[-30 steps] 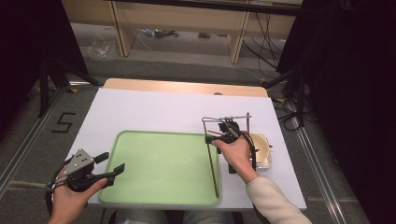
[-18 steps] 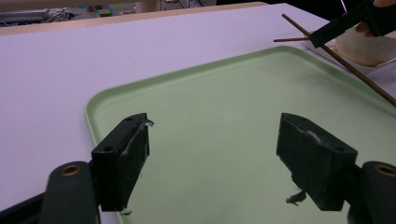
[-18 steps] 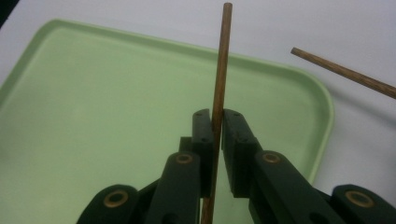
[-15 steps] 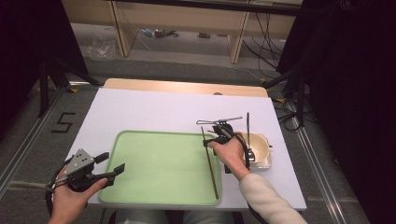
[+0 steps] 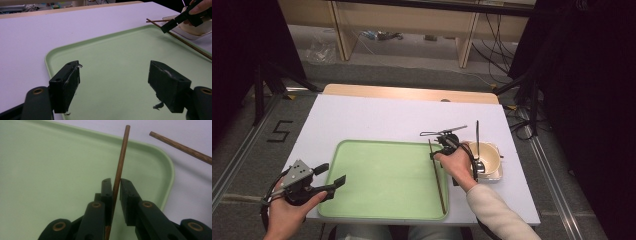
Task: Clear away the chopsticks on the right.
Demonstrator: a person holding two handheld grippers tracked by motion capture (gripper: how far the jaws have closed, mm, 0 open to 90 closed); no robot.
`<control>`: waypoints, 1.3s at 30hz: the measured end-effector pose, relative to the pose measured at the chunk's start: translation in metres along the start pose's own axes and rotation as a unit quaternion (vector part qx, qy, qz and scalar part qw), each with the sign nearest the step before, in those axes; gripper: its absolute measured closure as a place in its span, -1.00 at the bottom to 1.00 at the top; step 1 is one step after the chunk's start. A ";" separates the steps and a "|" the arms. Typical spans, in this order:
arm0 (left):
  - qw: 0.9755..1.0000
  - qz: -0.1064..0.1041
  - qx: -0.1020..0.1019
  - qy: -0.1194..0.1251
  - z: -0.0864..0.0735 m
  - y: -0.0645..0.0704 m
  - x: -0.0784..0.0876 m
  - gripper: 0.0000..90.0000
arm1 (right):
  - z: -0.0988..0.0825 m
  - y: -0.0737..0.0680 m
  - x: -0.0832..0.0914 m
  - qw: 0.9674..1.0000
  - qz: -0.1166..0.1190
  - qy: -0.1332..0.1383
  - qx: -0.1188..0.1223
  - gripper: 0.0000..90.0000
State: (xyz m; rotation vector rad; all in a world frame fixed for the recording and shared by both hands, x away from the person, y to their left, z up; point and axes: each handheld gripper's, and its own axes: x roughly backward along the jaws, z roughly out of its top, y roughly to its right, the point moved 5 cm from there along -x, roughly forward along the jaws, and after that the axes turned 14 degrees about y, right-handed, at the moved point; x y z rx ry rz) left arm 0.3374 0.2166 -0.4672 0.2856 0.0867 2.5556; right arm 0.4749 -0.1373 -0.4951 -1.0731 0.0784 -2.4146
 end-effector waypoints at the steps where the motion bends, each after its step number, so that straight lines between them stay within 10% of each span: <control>1: 1.000 0.001 0.000 -0.001 0.000 0.000 0.000 -0.44 | 0.000 0.001 -0.001 1.000 0.000 0.000 0.004 0.83; 13: 1.000 0.001 -0.001 -0.002 0.000 0.000 0.000 -0.44 | -0.004 -0.003 -0.004 0.999 -0.019 -0.039 -0.030 0.81; 18: 1.000 0.000 -0.002 -0.002 0.000 0.000 0.000 -0.44 | -0.002 0.003 -0.008 0.999 -0.016 -0.030 0.004 0.80; 39: 1.000 -0.001 -0.002 -0.002 0.000 0.000 0.000 -0.44 | 0.002 0.004 -0.003 0.998 -0.028 -0.054 -0.004 0.73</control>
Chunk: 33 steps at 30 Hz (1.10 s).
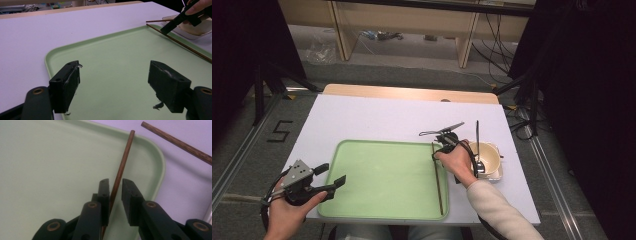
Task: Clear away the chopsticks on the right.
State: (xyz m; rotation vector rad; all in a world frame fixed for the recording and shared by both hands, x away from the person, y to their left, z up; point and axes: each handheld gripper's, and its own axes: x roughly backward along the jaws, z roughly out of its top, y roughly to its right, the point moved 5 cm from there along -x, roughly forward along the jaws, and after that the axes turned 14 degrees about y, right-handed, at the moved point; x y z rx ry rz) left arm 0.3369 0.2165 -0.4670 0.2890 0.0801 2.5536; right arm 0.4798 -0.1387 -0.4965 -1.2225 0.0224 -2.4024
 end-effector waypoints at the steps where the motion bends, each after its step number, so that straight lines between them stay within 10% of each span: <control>1: 1.000 0.000 0.000 0.000 0.000 0.000 0.000 -0.44 | 0.001 0.002 0.000 1.000 0.001 0.000 0.008 0.73; 7: 1.000 0.000 0.000 0.000 0.000 0.000 0.000 -0.44 | 0.004 -0.001 0.003 1.000 -0.005 -0.007 -0.023 0.76; 13: 1.000 0.000 0.000 0.000 0.000 0.000 0.000 -0.44 | 0.006 -0.001 0.002 1.000 -0.004 -0.009 -0.020 0.86; 14: 1.000 0.000 0.000 0.000 0.000 0.000 0.000 -0.44 | 0.007 0.004 -0.001 1.000 0.001 0.008 0.009 0.87; 17: 1.000 0.001 -0.001 0.000 0.000 0.000 0.000 -0.44 | 0.007 -0.001 0.001 1.000 -0.006 -0.011 -0.022 0.88; 20: 1.000 0.000 -0.001 0.000 0.000 0.000 0.000 -0.44 | 0.007 0.003 -0.003 1.000 -0.004 -0.001 0.006 0.86; 33: 1.000 -0.001 0.000 0.001 0.000 0.000 0.000 -0.44 | 0.004 0.003 -0.001 1.000 -0.008 -0.006 -0.021 0.87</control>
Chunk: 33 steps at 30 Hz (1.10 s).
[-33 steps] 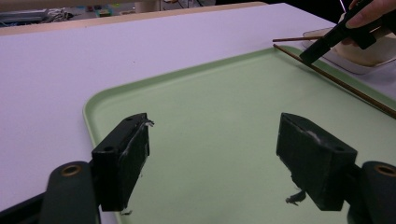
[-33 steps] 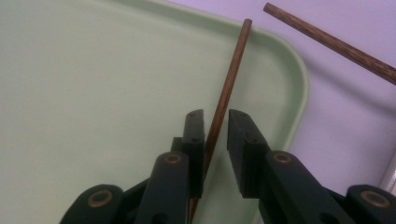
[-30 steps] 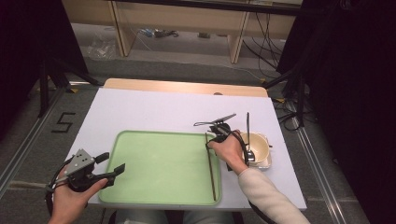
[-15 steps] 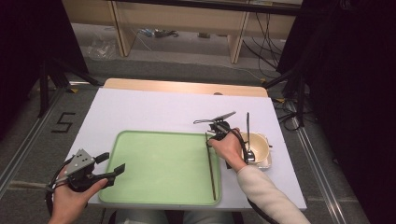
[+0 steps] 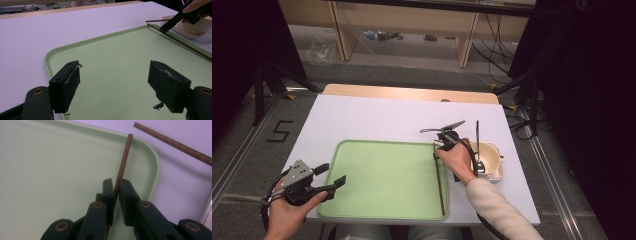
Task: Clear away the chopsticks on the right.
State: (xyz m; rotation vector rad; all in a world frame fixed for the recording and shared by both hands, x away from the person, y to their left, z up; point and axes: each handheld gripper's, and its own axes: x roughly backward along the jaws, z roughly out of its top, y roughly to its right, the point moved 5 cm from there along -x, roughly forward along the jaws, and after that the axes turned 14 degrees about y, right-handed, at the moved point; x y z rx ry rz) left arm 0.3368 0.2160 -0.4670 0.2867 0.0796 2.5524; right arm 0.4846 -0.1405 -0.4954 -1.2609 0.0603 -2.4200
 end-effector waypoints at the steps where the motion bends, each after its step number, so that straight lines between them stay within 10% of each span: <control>1: 1.000 0.001 -0.001 0.000 0.000 0.000 0.000 -0.44 | 0.000 0.001 0.000 1.000 0.002 -0.002 0.003 0.87; 13: 1.000 0.000 -0.001 -0.001 0.000 0.000 0.000 -0.43 | -0.007 0.002 -0.001 1.000 0.009 -0.012 0.019 0.99; 23: 1.000 -0.002 0.000 0.000 0.000 0.000 0.000 -0.43 | -0.002 -0.049 -0.005 0.994 0.096 0.012 0.055 1.00; 33: 1.000 -0.002 0.000 -0.001 0.000 0.000 0.000 -0.43 | 0.000 -0.058 -0.008 0.992 0.105 0.010 0.069 1.00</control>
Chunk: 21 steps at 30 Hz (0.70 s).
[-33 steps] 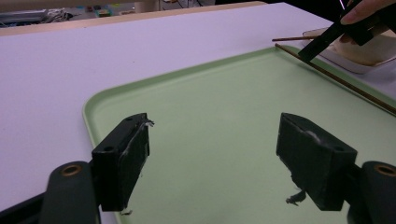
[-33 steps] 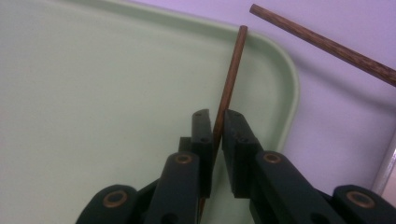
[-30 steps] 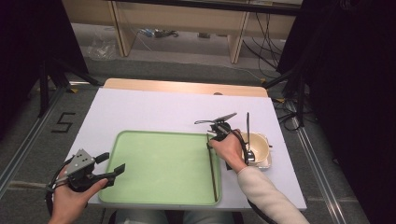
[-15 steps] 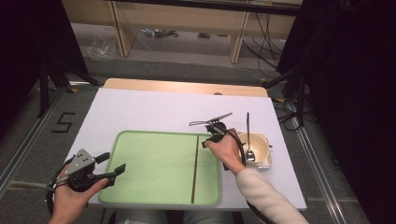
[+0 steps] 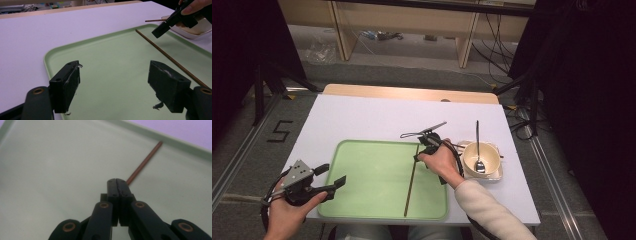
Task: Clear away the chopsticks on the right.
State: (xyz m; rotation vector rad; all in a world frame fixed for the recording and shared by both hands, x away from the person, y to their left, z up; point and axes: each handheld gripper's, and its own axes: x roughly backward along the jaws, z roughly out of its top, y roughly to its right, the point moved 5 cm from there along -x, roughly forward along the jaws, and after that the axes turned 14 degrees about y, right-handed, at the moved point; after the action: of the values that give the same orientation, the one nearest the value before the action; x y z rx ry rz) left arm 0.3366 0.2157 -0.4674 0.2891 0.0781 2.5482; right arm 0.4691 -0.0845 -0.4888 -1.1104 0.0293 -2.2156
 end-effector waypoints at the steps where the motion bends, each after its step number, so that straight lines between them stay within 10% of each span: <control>1: 1.000 0.000 0.000 0.000 0.000 0.000 0.000 -0.43 | 0.000 0.000 0.000 1.000 0.000 0.000 0.000 1.00; 8: 1.000 -0.004 0.001 0.001 0.000 0.001 -0.001 -0.43 | -0.009 -0.019 -0.013 1.000 0.014 -0.020 0.019 1.00; 21: 1.000 -0.003 -0.002 0.000 0.000 0.001 0.000 -0.43 | -0.018 -0.006 -0.014 0.997 -0.024 -0.061 0.032 1.00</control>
State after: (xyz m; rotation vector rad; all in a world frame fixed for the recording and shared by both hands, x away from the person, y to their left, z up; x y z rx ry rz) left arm 0.3365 0.2151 -0.4673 0.2875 0.0747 2.5428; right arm 0.4584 -0.0764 -0.5082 -1.2194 -0.1204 -2.1709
